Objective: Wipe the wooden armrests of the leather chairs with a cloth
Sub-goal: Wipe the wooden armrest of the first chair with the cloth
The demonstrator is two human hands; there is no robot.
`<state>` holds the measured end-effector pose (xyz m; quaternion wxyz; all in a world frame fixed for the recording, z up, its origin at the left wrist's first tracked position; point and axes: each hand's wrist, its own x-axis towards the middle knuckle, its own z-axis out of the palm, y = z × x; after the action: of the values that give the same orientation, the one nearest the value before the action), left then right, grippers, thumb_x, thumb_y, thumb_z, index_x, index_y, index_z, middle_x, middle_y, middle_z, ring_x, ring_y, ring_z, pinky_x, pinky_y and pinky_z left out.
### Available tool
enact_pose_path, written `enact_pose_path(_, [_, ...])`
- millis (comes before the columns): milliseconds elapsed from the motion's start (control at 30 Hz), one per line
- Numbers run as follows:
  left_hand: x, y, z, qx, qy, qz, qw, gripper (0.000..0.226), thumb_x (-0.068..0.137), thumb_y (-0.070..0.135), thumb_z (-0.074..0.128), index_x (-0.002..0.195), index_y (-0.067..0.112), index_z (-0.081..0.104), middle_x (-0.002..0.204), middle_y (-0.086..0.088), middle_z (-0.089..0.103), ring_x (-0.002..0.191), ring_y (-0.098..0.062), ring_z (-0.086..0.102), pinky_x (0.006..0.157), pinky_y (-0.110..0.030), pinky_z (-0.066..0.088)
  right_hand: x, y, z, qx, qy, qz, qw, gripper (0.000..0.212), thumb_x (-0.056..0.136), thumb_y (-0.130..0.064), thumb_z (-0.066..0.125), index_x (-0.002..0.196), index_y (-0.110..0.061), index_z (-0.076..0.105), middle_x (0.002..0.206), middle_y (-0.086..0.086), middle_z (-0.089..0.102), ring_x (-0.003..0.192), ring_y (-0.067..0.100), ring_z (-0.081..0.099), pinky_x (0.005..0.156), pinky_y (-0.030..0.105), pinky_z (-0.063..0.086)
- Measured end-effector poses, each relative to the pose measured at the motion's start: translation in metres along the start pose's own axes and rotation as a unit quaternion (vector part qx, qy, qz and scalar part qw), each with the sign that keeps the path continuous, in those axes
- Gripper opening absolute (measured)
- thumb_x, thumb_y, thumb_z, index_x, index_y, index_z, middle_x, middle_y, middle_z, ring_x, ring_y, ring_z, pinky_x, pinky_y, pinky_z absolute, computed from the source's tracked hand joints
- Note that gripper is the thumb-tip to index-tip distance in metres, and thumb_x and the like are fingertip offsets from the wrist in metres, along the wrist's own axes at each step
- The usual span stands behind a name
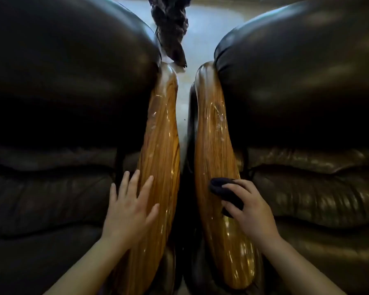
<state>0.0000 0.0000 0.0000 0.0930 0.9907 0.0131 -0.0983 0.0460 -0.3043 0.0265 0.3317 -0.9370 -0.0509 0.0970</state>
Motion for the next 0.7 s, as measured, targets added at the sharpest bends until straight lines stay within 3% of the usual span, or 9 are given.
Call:
enact_pose_path(167, [0.041, -0.012, 0.042, 0.044, 0.021, 0.083, 0.995, 0.073, 0.095, 0.065, 0.028, 0.156, 0.025, 0.024, 0.164, -0.014, 0.017, 0.153, -0.034, 0.007, 0.115, -0.067, 0.019, 0.035, 0.024, 0.025, -0.072, 0.036, -0.015, 0.997, 0.045, 0.087, -0.026, 0.074, 0.129, -0.036, 0.061, 0.145, -0.013, 0.042, 0.129, 0.016, 0.042, 0.104, 0.036, 0.045])
enact_pose_path(300, [0.05, -0.019, 0.067, 0.043, 0.049, 0.123, 0.99, 0.074, 0.096, 0.064, 0.027, 0.155, 0.021, 0.026, 0.163, -0.017, 0.019, 0.152, -0.035, 0.012, 0.115, -0.066, 0.018, 0.04, 0.044, 0.052, -0.135, 0.048, -0.05, 0.988, 0.045, 0.085, -0.036, 0.075, 0.127, -0.042, 0.058, 0.153, -0.006, 0.036, 0.141, 0.031, 0.031, 0.111, 0.057, 0.038])
enact_pose_path(433, [0.049, -0.021, 0.074, 0.016, 0.088, 0.134, 0.987, 0.076, 0.093, 0.061, 0.037, 0.155, 0.018, 0.028, 0.163, -0.017, 0.02, 0.151, -0.035, 0.016, 0.116, -0.066, 0.017, 0.042, 0.046, 0.065, -0.148, 0.083, -0.086, 0.982, 0.046, 0.093, -0.063, 0.046, 0.135, -0.045, 0.053, 0.161, -0.005, 0.027, 0.15, 0.032, 0.019, 0.115, 0.055, 0.024])
enact_pose_path(567, [0.05, -0.024, 0.076, 0.004, 0.101, 0.144, 0.984, 0.075, 0.094, 0.065, 0.03, 0.155, 0.02, 0.028, 0.163, -0.016, 0.021, 0.151, -0.034, 0.018, 0.116, -0.064, 0.017, 0.044, 0.054, 0.081, -0.121, 0.105, -0.101, 0.982, 0.038, 0.094, -0.042, 0.061, 0.13, -0.036, 0.06, 0.158, -0.003, 0.035, 0.149, 0.034, 0.025, 0.111, 0.063, 0.037])
enact_pose_path(700, [0.05, -0.025, 0.075, -0.01, 0.094, 0.142, 0.985, 0.076, 0.092, 0.065, 0.035, 0.155, 0.022, 0.028, 0.163, -0.014, 0.02, 0.151, -0.033, 0.018, 0.116, -0.063, 0.018, 0.051, 0.062, 0.078, -0.06, 0.123, -0.134, 0.981, 0.027, 0.093, -0.034, 0.062, 0.119, -0.03, 0.066, 0.153, -0.003, 0.042, 0.144, 0.029, 0.033, 0.112, 0.057, 0.039])
